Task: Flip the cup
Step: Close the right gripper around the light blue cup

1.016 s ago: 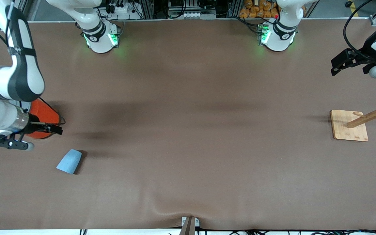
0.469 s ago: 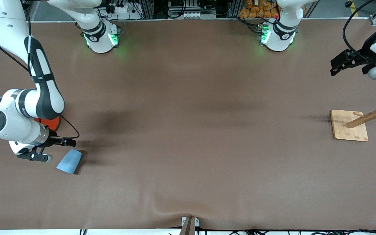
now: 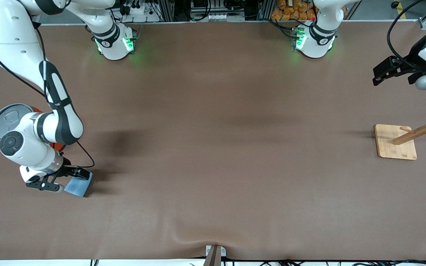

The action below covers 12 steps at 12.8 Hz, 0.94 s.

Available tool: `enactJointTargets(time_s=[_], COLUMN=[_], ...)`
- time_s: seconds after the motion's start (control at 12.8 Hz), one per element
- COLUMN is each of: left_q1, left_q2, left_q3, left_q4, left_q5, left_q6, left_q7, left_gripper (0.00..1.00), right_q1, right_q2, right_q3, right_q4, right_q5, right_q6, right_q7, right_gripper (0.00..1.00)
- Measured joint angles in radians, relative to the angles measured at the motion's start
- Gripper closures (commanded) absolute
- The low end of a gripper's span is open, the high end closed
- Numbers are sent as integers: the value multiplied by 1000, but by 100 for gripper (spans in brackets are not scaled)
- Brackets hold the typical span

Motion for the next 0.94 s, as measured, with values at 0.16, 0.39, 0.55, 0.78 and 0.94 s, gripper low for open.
enactJointTargets(time_s=[0.16, 0.39, 0.55, 0.78, 0.94], left_q1=[0, 0, 0, 4, 11], left_q2=[0, 0, 0, 0, 0], left_q3=[0, 0, 0, 0, 1], left_q4=[-1, -2, -3, -6, -7], left_q5=[0, -1, -1, -1, -1], left_q6=[0, 0, 0, 0, 0], left_q7=[0, 0, 0, 0, 0], left_gripper=[0, 0, 0, 0, 0], right_q1=[0, 0, 0, 0, 1], right_q2=[40, 55, 55, 55, 55], right_q3=[0, 1, 1, 1, 1], right_q4=[15, 24, 27, 28, 28], right_q5=[1, 2, 2, 2, 2], right_q6=[59, 72, 73, 76, 76], right_q7=[1, 2, 2, 2, 0], right_gripper=[0, 0, 0, 13, 25])
